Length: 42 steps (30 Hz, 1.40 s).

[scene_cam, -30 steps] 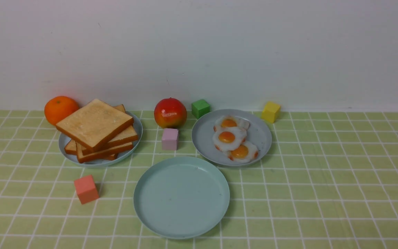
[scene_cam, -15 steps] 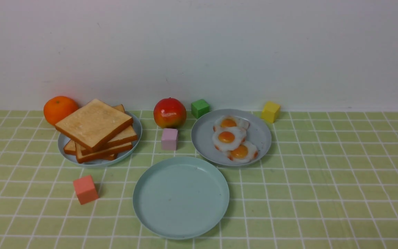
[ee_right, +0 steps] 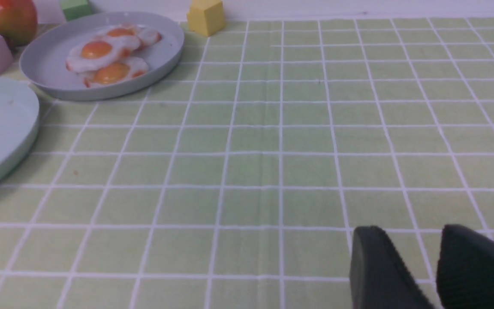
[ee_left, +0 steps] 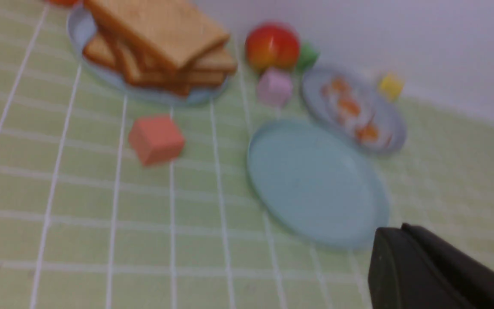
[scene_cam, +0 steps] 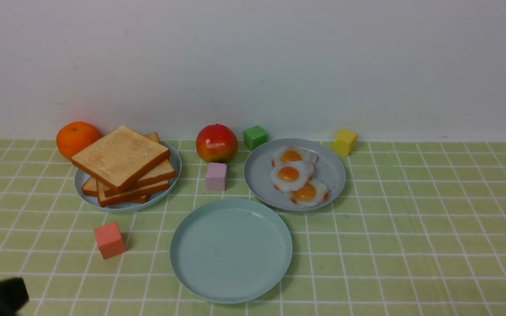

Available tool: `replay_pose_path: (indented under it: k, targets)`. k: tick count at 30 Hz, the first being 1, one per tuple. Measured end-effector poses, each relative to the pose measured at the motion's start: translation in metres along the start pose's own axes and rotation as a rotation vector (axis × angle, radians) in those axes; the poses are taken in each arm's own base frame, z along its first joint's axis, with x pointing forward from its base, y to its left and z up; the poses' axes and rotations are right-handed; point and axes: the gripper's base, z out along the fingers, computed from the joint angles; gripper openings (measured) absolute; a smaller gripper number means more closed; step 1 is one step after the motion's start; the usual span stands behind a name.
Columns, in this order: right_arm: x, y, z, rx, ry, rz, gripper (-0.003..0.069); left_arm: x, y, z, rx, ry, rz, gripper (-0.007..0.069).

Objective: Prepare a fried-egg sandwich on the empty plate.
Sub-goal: Use the left arm to grab a slice of bread

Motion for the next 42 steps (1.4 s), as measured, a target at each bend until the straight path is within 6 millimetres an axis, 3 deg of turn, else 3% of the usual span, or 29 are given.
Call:
replay_pose_path:
  k: [2, 4, 7, 11, 14, 19, 21, 27, 31, 32, 35, 39, 42]
  targets:
    - [0.000, 0.001, 0.000, -0.016, -0.015, 0.070, 0.0238, -0.005, -0.004, 0.003, -0.021, 0.099, 0.038, -0.0013]
    - [-0.006, 0.004, 0.000, -0.058, -0.078, 0.274, 0.0238, -0.019, -0.009, 0.015, -0.055, 0.252, 0.093, -0.0013]
    - [-0.016, 0.005, -0.001, -0.100, -0.182, 0.497, 0.0238, -0.036, -0.016, 0.031, -0.060, 0.321, 0.115, -0.0013]
    - [-0.023, 0.004, -0.003, -0.132, -0.245, 0.667, 0.0238, -0.042, -0.023, 0.045, -0.027, 0.372, 0.147, -0.0013]
    - [-0.031, 0.009, -0.008, -0.168, -0.195, 0.678, 0.0217, -0.040, -0.029, 0.049, -0.003, 0.395, 0.187, -0.0013]
    - [-0.076, 0.030, -0.028, -0.249, 0.055, 0.449, 0.0080, -0.049, -0.037, 0.070, 0.009, 0.346, 0.242, -0.0013]
    - [-0.110, 0.038, -0.039, -0.283, 0.184, 0.253, 0.0002, -0.065, -0.042, 0.092, -0.019, 0.337, 0.281, -0.0013]
    - [-0.168, 0.048, -0.043, -0.365, 0.386, -0.001, -0.0008, -0.097, -0.043, 0.162, -0.139, 0.409, 0.422, -0.0013]
    - [-0.185, 0.053, -0.044, -0.421, 0.377, -0.047, -0.0003, -0.120, -0.026, 0.215, -0.205, 0.447, 0.388, -0.0013]
    - [-0.185, 0.054, -0.044, -0.426, 0.375, -0.050, -0.0004, -0.122, -0.027, 0.215, -0.203, 0.439, 0.388, -0.0013]
    - [-0.186, 0.055, -0.045, -0.440, 0.382, -0.072, -0.0004, -0.141, -0.005, 0.250, -0.255, 0.449, 0.353, -0.0013]
    - [-0.185, 0.053, -0.045, -0.428, 0.391, -0.089, 0.0000, -0.158, 0.010, 0.276, -0.293, 0.432, 0.355, -0.0007]
    - [-0.185, 0.052, -0.044, -0.416, 0.391, -0.099, 0.0002, -0.161, 0.018, 0.293, -0.303, 0.449, 0.393, 0.0055]
